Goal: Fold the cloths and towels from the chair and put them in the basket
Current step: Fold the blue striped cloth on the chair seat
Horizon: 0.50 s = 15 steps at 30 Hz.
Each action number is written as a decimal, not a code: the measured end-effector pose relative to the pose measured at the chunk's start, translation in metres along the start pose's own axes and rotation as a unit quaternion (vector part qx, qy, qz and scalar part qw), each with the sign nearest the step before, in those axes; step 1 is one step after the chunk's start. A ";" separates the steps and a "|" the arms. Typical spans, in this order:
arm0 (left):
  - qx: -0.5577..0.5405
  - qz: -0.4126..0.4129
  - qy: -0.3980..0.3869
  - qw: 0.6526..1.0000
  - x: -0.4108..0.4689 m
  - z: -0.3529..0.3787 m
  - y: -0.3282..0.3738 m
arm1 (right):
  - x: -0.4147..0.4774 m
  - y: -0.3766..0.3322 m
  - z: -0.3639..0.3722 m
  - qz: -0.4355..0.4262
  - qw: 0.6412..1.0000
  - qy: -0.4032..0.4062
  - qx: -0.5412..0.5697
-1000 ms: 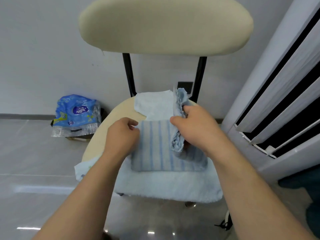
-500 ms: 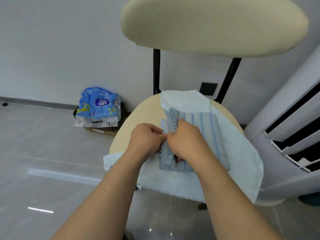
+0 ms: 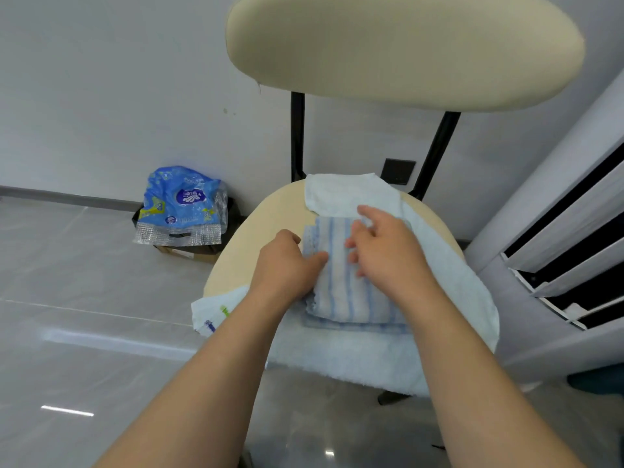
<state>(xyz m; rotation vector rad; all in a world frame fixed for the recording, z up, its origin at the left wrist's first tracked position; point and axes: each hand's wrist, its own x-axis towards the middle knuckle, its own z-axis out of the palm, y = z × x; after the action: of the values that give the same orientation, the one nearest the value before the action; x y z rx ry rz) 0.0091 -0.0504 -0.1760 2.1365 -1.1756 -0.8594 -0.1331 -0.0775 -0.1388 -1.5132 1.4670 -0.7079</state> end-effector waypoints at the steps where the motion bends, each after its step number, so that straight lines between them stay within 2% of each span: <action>1: 0.013 0.008 -0.003 1.000 -0.001 0.001 0.000 | 0.003 0.005 -0.007 -0.053 0.993 0.054 -0.096; 3: 0.044 0.029 0.012 0.999 -0.006 0.002 0.005 | 0.007 0.018 -0.015 -0.111 0.955 0.081 -0.263; 6: 0.160 0.087 0.064 0.981 -0.017 0.001 0.019 | 0.010 0.041 -0.007 -0.071 0.916 -0.006 -0.394; 8: 0.228 0.171 0.083 0.955 -0.020 0.004 0.026 | 0.008 0.051 0.003 -0.054 0.905 -0.034 -0.421; 10: 0.222 0.253 0.064 0.939 -0.021 0.012 0.034 | 0.007 0.056 0.010 -0.063 0.898 -0.032 -0.434; 11: 0.195 0.267 0.046 0.943 -0.021 0.017 0.037 | 0.006 0.057 0.011 -0.069 0.893 -0.031 -0.444; 13: 0.145 0.243 0.013 0.959 -0.024 0.028 0.041 | 0.005 0.059 0.011 -0.081 0.883 -0.035 -0.461; 15: 0.192 0.228 0.008 0.954 -0.030 0.038 0.043 | 0.003 0.058 0.009 -0.081 0.877 -0.049 -0.471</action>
<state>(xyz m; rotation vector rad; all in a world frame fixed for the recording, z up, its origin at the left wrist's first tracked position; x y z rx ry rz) -0.0536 -0.0506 -0.1616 2.0109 -1.8528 -0.4279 -0.1525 -0.0733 -0.1945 -2.3730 1.7124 0.0657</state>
